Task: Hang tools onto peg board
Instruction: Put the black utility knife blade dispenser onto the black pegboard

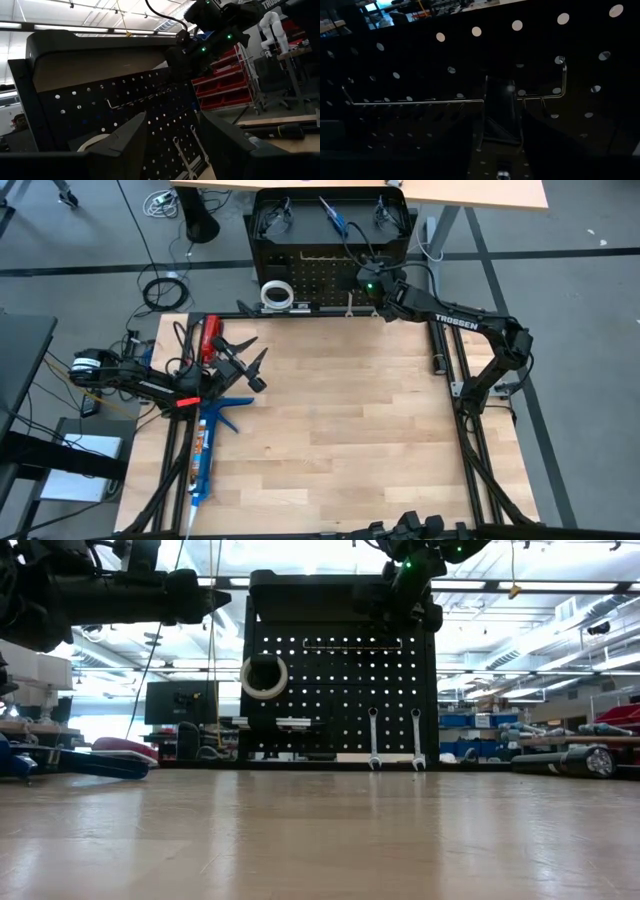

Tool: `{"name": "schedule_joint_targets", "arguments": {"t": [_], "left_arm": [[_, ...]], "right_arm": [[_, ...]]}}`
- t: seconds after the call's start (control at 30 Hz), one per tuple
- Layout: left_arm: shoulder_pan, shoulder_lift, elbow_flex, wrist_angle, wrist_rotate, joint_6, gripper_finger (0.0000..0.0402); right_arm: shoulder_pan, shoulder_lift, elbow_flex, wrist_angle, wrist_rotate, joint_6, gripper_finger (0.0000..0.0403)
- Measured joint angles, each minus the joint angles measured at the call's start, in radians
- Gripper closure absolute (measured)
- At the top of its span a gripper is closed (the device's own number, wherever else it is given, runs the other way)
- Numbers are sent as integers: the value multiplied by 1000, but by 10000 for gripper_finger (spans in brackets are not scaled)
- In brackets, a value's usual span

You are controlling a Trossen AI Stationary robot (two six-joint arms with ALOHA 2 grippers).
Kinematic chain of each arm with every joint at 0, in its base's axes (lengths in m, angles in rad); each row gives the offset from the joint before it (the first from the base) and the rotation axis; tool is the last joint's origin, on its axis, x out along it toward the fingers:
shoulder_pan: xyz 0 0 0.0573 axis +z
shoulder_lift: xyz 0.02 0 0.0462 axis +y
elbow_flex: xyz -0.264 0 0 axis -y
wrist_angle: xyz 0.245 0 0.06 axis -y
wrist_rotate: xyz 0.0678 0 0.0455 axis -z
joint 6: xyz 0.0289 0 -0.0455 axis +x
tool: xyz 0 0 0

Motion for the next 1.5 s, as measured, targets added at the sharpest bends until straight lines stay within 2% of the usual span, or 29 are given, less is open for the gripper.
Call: {"name": "schedule_joint_targets", "arguments": {"t": [0.27,0.67,0.9,1.5], "left_arm": [[0,0,0,-7,0,1,209],[0,0,0,-6,-12,29,209],[0,0,0,-5,-12,28,209],[0,0,0,-2,-10,27,209]], "right_arm": [[0,0,0,48,8,-54,227],[0,0,0,76,-7,-108,272],[-7,0,0,110,-56,-130,273],[-14,2,0,112,-81,-145,272]]}}
